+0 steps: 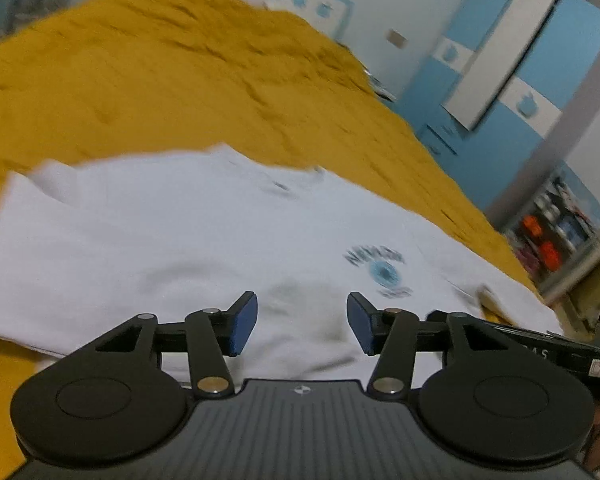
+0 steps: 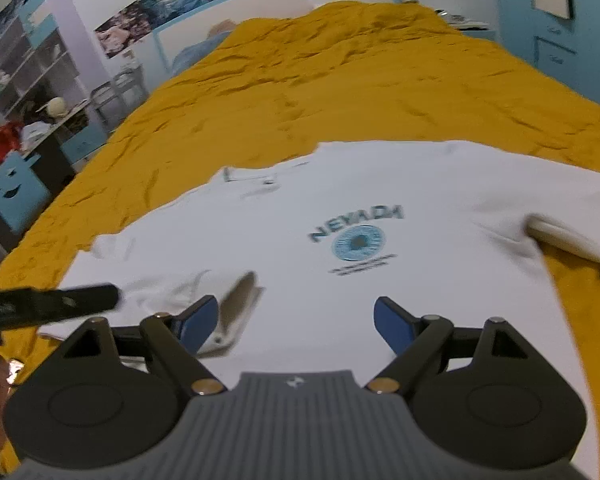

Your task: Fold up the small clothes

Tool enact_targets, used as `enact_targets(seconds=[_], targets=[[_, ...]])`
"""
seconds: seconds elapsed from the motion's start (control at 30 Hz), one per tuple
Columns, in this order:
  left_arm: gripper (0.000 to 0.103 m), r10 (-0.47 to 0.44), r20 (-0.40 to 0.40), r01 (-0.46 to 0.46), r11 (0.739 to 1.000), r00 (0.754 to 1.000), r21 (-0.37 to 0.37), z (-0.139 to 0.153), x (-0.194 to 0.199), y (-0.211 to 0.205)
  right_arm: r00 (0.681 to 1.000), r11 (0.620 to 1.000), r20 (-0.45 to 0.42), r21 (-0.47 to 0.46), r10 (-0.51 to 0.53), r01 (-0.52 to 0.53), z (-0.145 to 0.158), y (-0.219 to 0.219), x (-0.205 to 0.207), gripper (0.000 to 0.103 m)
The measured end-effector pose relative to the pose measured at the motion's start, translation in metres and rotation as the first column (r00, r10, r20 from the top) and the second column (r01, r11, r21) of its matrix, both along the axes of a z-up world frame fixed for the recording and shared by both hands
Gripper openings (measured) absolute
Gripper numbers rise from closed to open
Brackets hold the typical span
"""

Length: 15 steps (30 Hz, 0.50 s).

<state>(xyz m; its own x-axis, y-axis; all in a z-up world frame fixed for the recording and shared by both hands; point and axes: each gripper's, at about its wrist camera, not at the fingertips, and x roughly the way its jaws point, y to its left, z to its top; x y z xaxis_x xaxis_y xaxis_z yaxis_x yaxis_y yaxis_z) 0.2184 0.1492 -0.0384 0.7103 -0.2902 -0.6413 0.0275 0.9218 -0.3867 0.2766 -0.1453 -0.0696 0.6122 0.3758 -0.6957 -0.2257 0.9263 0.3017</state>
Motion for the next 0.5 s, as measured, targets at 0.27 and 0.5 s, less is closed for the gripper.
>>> enact_targets(seconds=[0.27,0.5], targets=[[0.061,0.252,-0.009,-0.251,0.964,0.968,0.088,0.002,-0.019,0.080,0.985,0.987,-0.142,0.146,0.095,-0.074,-0.026,0.042,0.043,0.061],[0.061,0.355,-0.031,-0.350,0.930,0.934,0.113,-0.002,-0.047,0.119,0.947,0.982,-0.314,0.187,0.059,0.000,-0.069,0.062,0.071,0.002]])
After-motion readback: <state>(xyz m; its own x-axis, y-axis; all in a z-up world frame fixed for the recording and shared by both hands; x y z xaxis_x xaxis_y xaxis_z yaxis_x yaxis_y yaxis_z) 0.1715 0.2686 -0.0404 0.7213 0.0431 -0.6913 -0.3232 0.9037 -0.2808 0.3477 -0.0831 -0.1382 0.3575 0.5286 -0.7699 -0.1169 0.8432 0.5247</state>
